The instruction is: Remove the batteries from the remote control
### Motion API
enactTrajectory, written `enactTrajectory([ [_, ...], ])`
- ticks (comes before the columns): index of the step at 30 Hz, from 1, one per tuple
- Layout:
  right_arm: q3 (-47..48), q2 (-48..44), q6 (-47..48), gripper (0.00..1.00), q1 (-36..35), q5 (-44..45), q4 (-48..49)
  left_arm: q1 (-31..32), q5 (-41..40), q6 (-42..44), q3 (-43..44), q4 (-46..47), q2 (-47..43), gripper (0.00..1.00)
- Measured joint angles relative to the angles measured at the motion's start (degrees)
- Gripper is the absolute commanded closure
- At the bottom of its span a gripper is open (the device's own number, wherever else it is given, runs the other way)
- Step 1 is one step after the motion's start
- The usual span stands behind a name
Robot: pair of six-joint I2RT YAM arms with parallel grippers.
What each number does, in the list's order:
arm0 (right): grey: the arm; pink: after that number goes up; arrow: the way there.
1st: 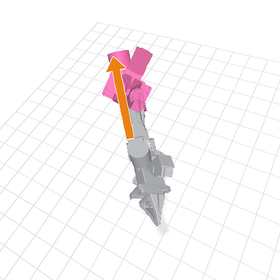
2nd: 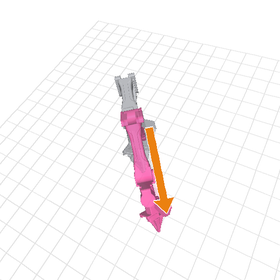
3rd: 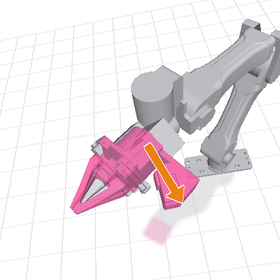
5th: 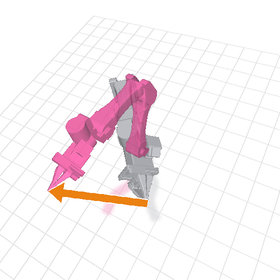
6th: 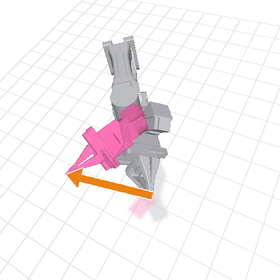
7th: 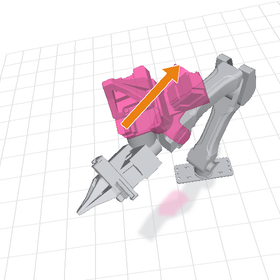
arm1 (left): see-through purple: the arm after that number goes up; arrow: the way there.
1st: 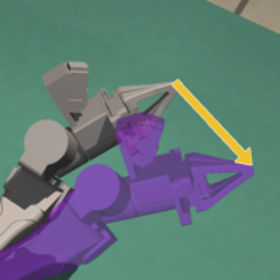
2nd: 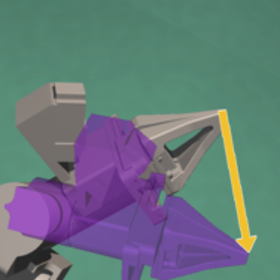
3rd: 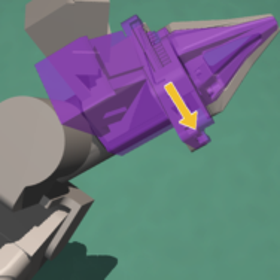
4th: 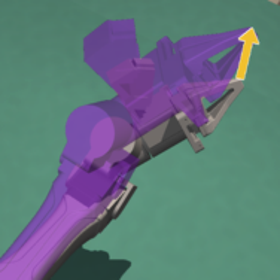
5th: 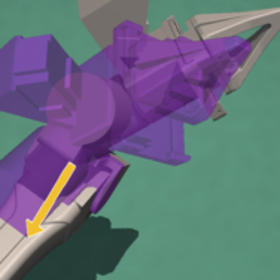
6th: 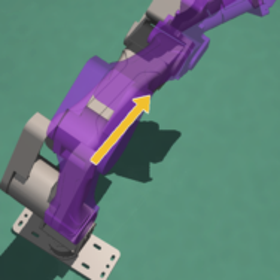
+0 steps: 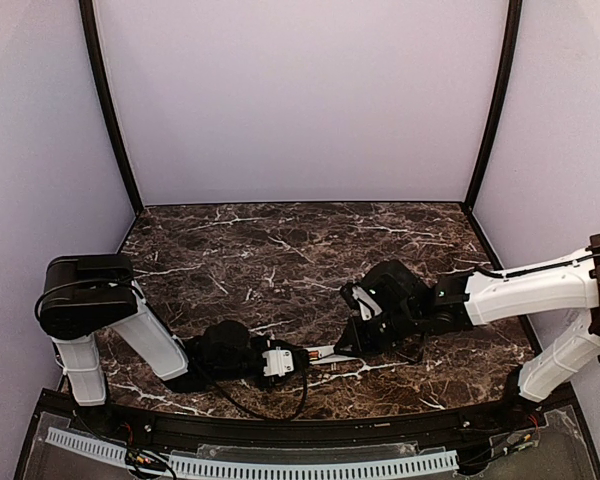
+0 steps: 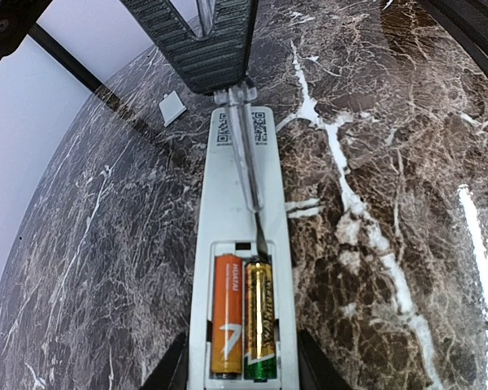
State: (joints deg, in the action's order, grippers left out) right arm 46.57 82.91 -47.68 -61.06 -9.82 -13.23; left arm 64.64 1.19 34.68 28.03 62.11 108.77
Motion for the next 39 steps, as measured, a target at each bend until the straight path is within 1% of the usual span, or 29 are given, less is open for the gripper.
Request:
enactTrajectory([
  [12, -1.7, -0.8, -0.6, 1.0, 0.3, -1.0, 2.5, -0.1, 0.0, 0.0, 0.0, -0.4, 0.0, 1.0],
  [39, -1.7, -1.1, -0.9, 1.0, 0.3, -1.1, 2.5, -0.2, 0.0, 0.0, 0.0, -0.5, 0.0, 1.0],
])
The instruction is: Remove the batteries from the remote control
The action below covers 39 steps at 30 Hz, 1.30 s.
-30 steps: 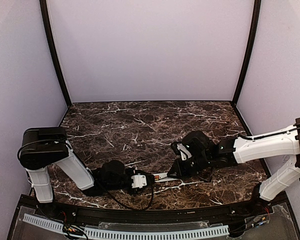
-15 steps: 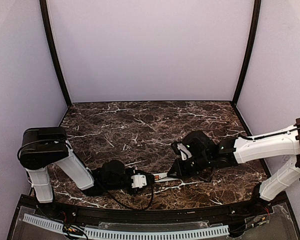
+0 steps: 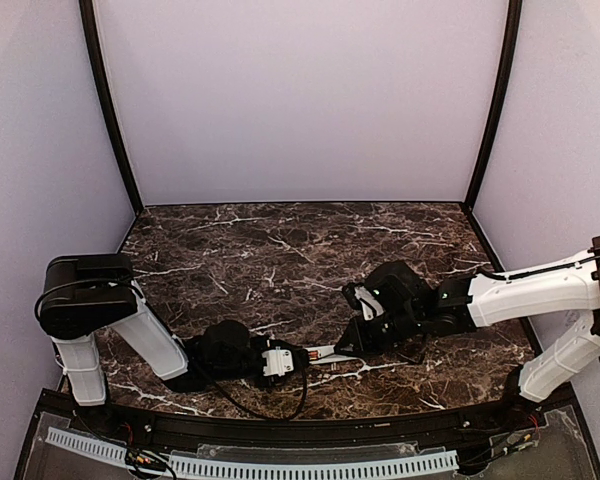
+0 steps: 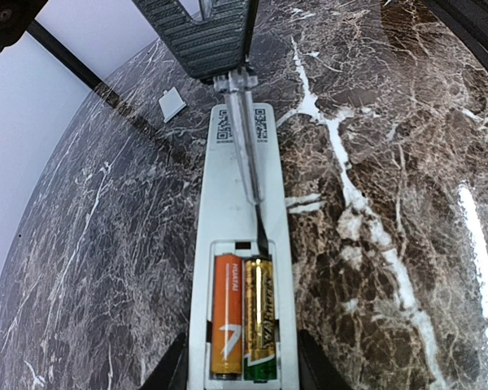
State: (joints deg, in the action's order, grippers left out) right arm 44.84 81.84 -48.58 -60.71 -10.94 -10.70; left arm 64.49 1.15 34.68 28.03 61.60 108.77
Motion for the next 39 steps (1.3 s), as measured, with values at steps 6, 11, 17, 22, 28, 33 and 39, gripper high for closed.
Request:
enactTrajectory([
  [6, 0.0, 0.0, 0.0, 1.0, 0.0, 0.0, 0.0, 0.0, 0.0, 0.0, 0.0, 0.0, 0.0, 1.0],
  [11, 0.1, 0.0, 0.0, 1.0, 0.0, 0.0, -0.1, 0.0, 0.0, 0.0, 0.0, 0.0, 0.0, 1.0],
  [17, 0.8, 0.0, 0.0, 1.0, 0.0, -0.1, -1.1, -0.1, 0.0, 0.0, 0.0, 0.0, 0.0, 1.0],
  [22, 1.5, -0.3, 0.0, 1.0, 0.0, -0.6, -2.3, -0.1, -0.2, 0.0, 0.0, 0.0, 0.0, 1.0],
  [28, 2.3, -1.3, 0.0, 1.0, 0.0, -3.7, -1.4, -0.5, -1.0, 0.0, 0.1, 0.0, 0.0, 1.0],
  [33, 5.2, -1.5, 0.0, 1.0, -1.2, -7.6, 7.8, 0.2, 0.6, 0.0, 1.9, -0.4, 0.1, 1.0],
  [39, 5.5, -1.5, 0.0, 1.0, -1.4, -8.5, 10.3, 0.3, 1.2, 0.0, 2.0, -0.7, 0.1, 1.0],
])
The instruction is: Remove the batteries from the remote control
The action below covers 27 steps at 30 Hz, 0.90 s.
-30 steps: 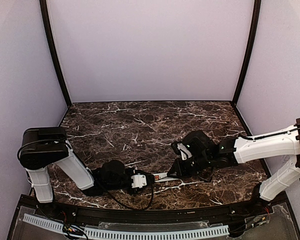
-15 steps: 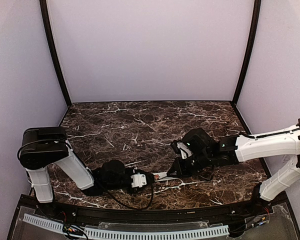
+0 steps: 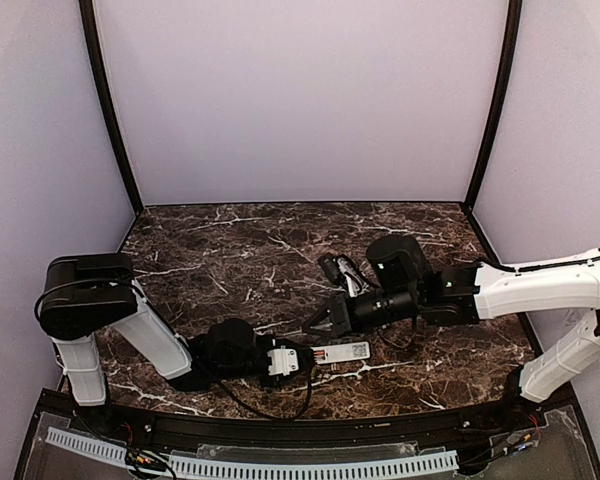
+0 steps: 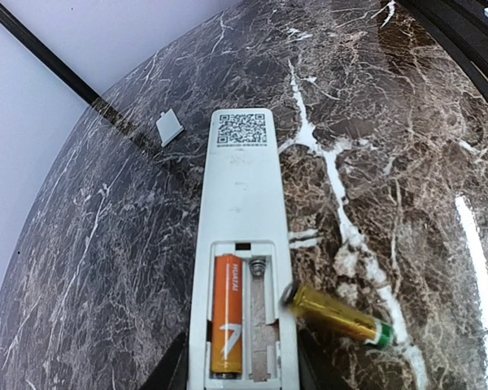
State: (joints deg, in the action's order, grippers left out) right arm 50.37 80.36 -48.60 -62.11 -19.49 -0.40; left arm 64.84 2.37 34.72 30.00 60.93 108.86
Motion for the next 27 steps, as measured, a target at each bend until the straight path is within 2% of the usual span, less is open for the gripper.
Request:
enactTrajectory([
  [13, 0.0, 0.0, 0.0, 1.0, 0.0, 1.0, -0.6, 0.0, 0.0, 0.0, 0.0, 0.0, 0.0, 1.0],
  [27, -0.2, -7.0, -2.6, 1.0, 0.0, 13.4, -11.0, 0.0, -0.9, -0.9, 0.0, 0.3, 0.0, 1.0],
])
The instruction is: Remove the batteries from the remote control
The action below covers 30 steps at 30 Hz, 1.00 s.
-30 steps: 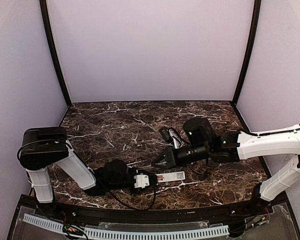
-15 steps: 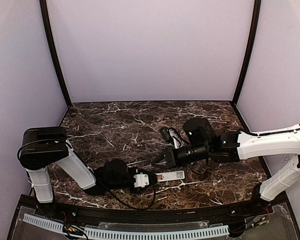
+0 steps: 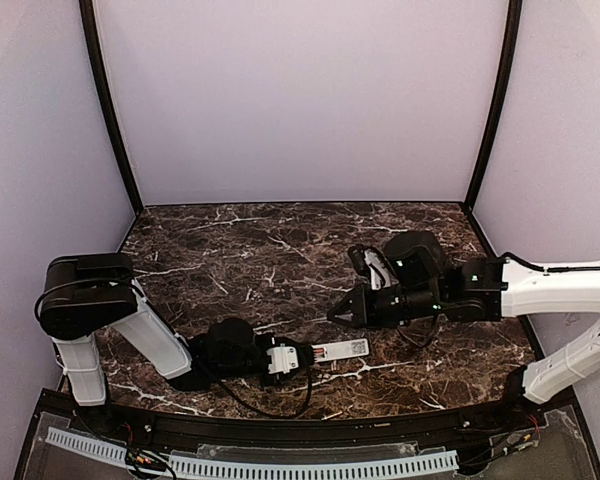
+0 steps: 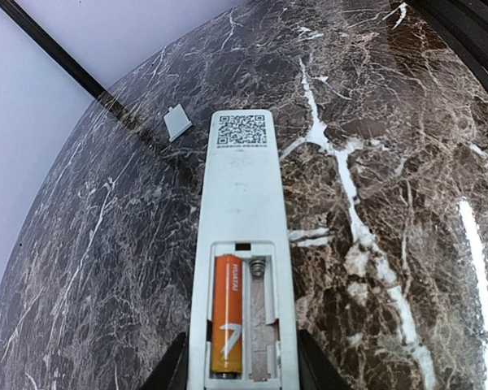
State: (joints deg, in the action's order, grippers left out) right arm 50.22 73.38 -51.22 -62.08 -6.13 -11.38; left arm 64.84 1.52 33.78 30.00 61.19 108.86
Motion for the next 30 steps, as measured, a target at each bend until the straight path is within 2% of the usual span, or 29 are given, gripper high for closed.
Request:
enactTrajectory([
  [8, -1.4, -6.4, -1.9, 1.0, 0.2, 7.1, -4.9, 0.0, -4.0, -5.2, -0.2, -0.8, -0.8, 1.0],
  [15, -3.7, -8.8, -3.0, 1.0, 0.3, 10.1, -7.3, 1.1, -9.5, -16.9, 0.2, -6.4, -5.5, 1.0],
  [30, -5.0, -9.4, -3.8, 1.0, 0.4, 10.7, -9.2, 4.8, -29.6, -48.1, 11.1, -31.0, -5.7, 1.0],
])
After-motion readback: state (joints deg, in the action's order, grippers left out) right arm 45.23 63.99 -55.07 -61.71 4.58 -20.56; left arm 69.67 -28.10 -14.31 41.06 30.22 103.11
